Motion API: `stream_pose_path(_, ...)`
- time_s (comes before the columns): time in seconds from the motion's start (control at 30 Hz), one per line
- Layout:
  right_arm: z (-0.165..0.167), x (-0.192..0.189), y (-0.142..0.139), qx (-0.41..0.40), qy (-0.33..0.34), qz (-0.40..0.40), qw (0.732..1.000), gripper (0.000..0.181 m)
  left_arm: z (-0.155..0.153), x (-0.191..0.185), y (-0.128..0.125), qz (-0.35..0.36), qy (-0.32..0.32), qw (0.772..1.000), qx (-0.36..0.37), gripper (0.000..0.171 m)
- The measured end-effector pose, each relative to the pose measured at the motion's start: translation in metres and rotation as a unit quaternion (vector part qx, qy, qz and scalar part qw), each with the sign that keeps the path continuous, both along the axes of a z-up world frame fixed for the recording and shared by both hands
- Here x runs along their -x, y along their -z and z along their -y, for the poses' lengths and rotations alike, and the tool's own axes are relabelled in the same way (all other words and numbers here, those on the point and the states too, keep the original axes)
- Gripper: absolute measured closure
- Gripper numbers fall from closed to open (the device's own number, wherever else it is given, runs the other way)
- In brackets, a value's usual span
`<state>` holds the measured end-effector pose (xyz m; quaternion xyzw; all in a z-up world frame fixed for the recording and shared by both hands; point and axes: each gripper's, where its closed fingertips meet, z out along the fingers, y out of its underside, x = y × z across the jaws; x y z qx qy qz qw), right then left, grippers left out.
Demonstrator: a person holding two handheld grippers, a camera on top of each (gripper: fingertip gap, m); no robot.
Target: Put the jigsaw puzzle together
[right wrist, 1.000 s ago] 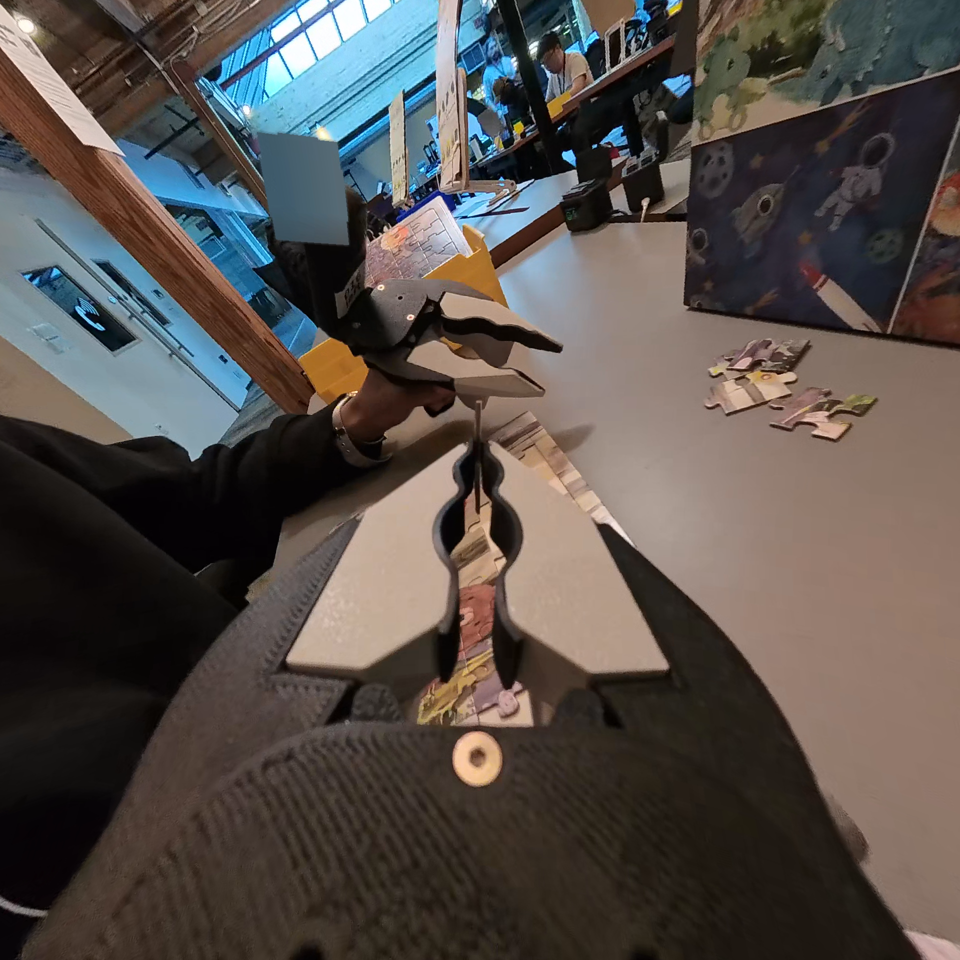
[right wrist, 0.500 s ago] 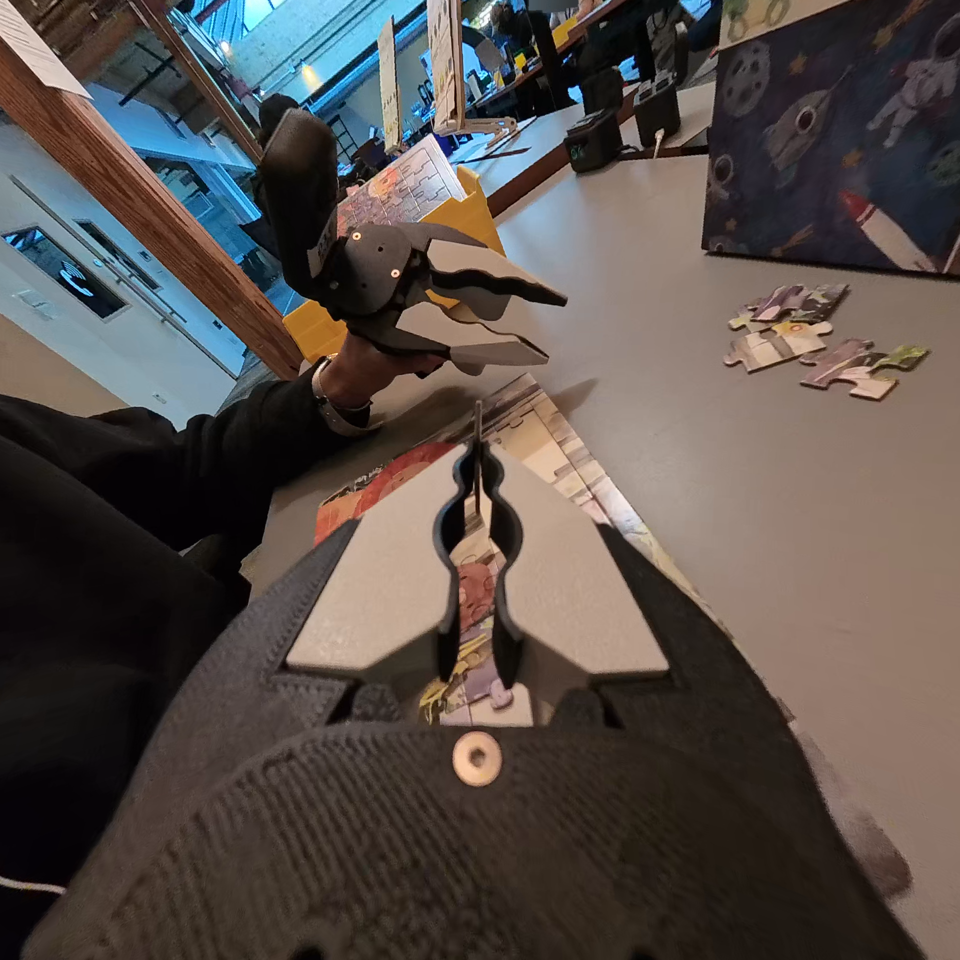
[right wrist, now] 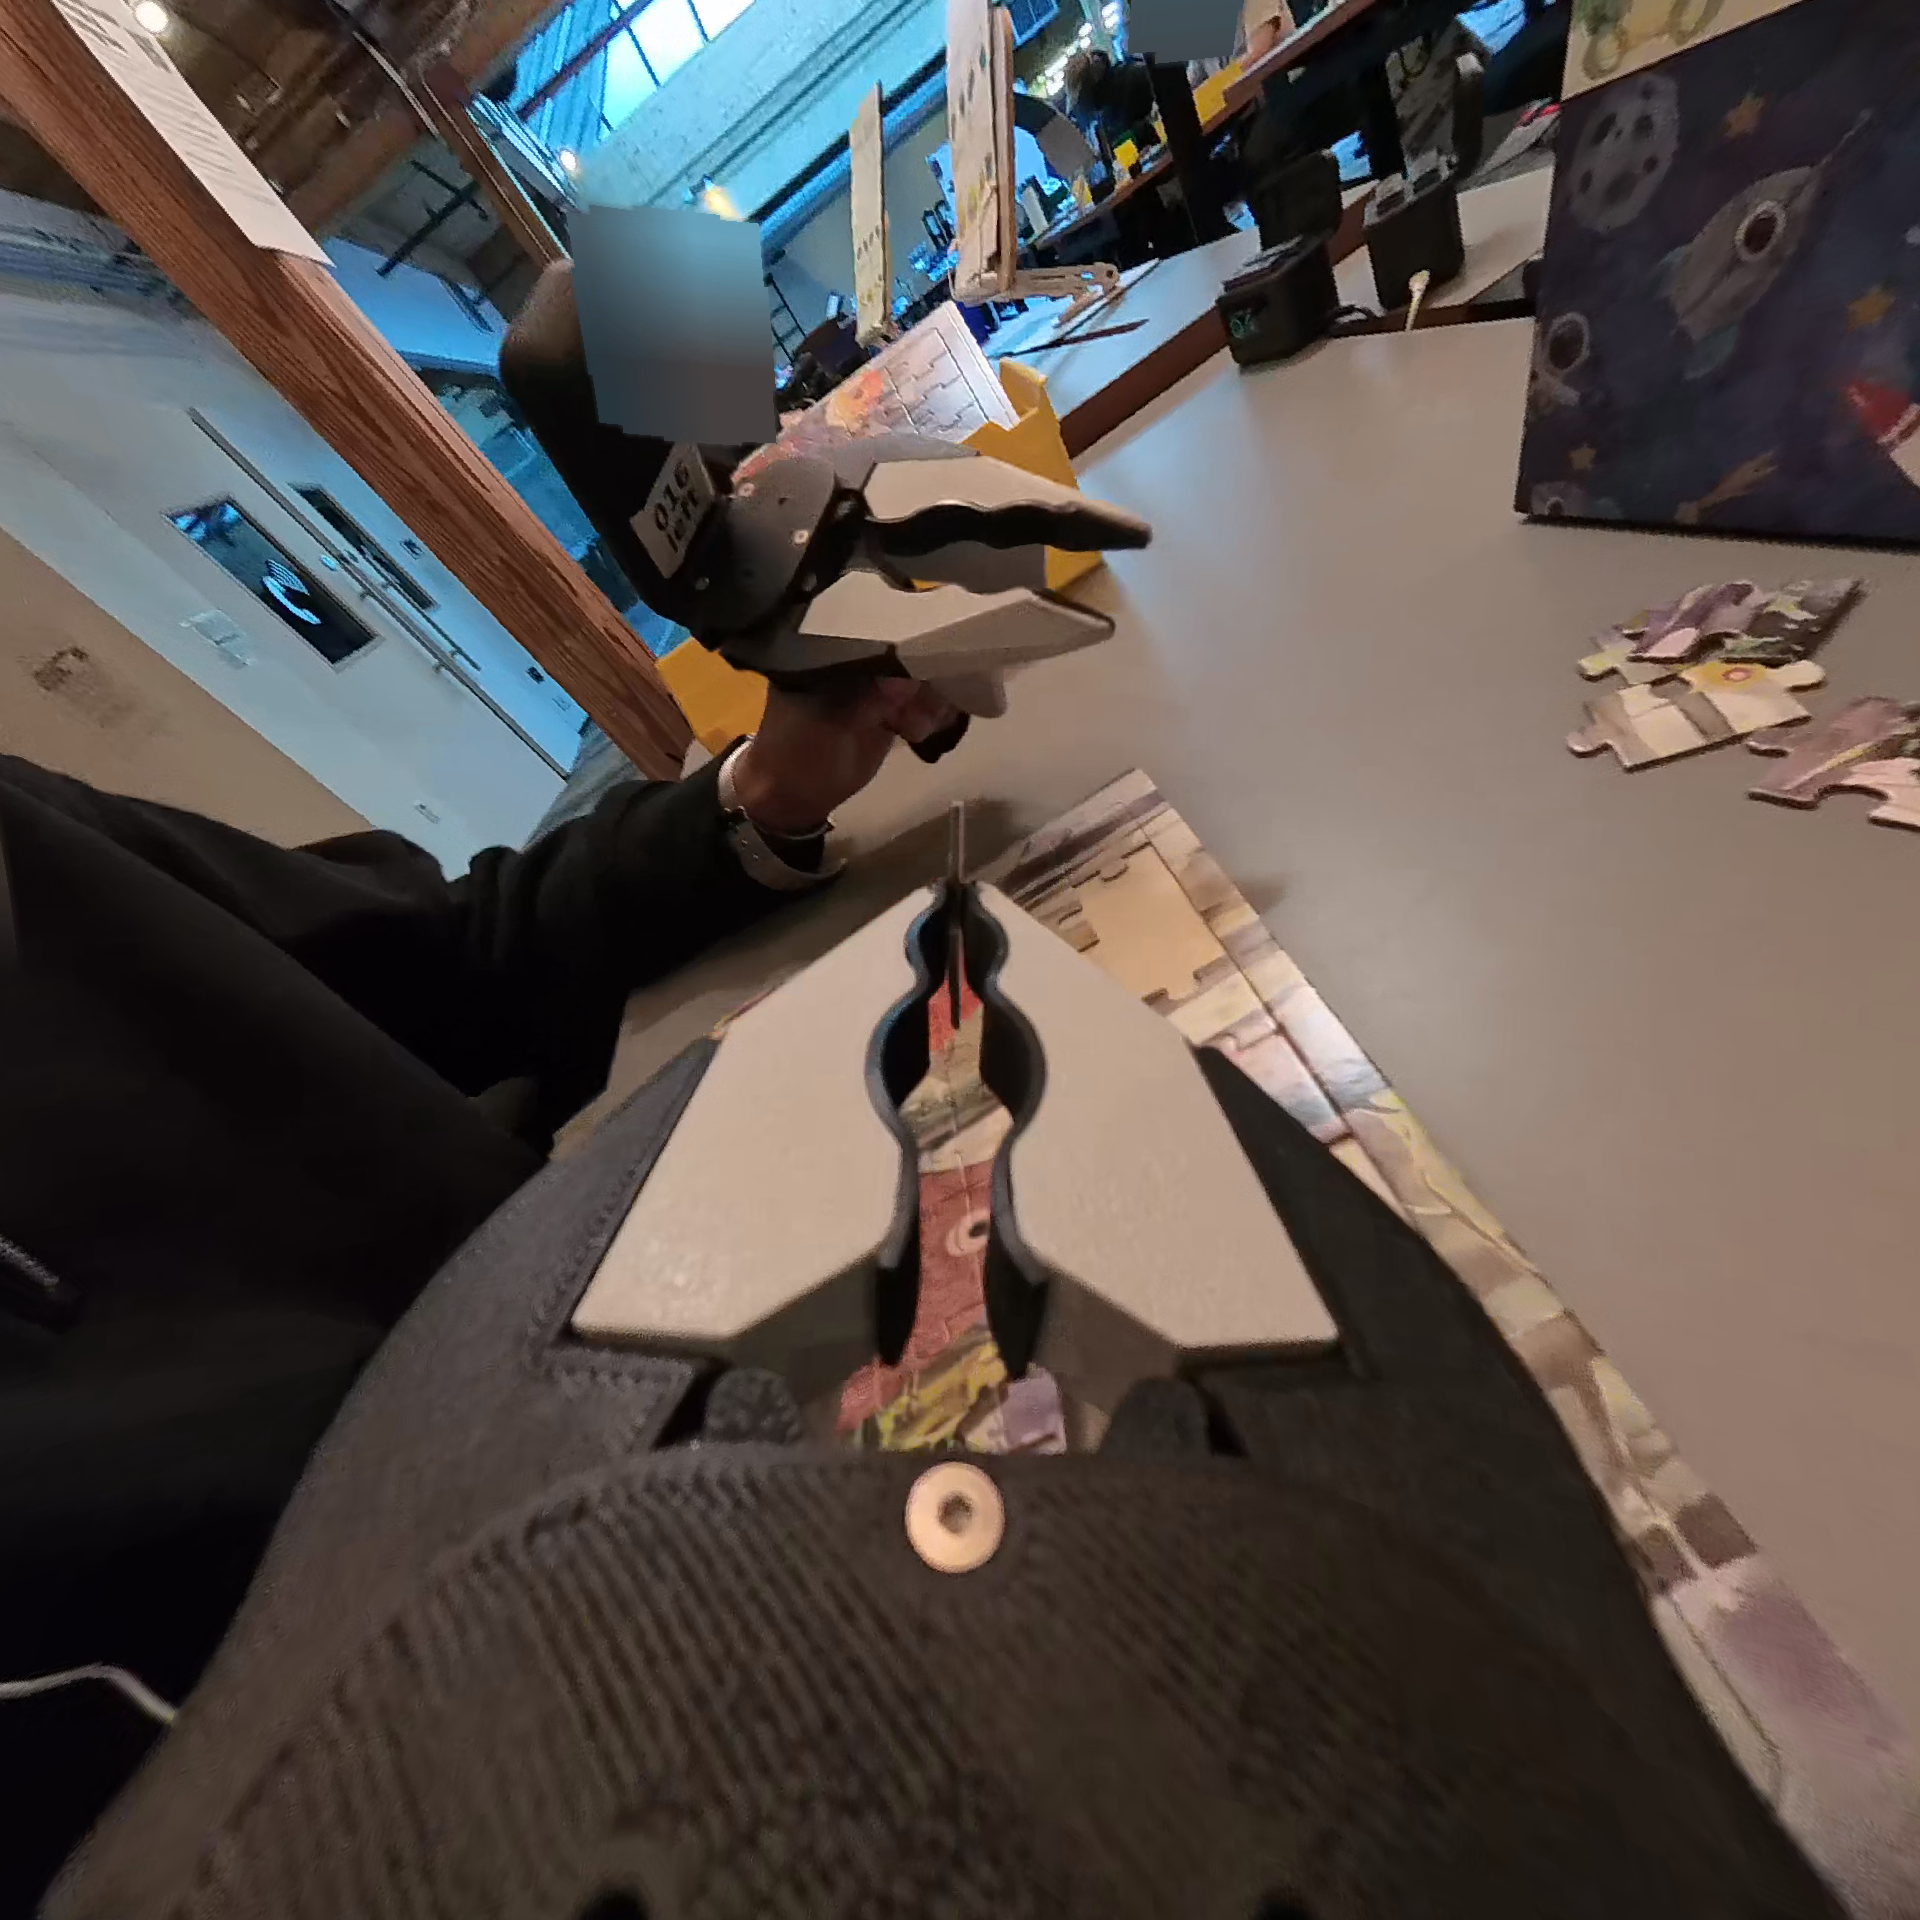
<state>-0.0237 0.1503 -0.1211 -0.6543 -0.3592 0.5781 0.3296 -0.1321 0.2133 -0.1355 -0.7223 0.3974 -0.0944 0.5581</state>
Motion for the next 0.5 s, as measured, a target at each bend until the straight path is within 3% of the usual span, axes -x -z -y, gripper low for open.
stream_pose_path(0.23,0.007,0.002,0.002,0.02,-0.023,0.003,1.0,0.181,-0.001,0.01,-0.015,0.028,-0.005,0.998,-0.055,0.16)
stream_pose_path(0.37,0.01,0.001,-0.012,0.052,-0.036,-0.045,0.997,0.181,-0.002,0.017,-0.021,0.034,-0.02,0.997,-0.07,0.16)
stream_pose_path(0.5,0.004,0.001,-0.003,0.052,-0.025,-0.027,0.998,0.181,-0.007,0.03,-0.017,0.025,-0.039,0.996,-0.075,0.155)
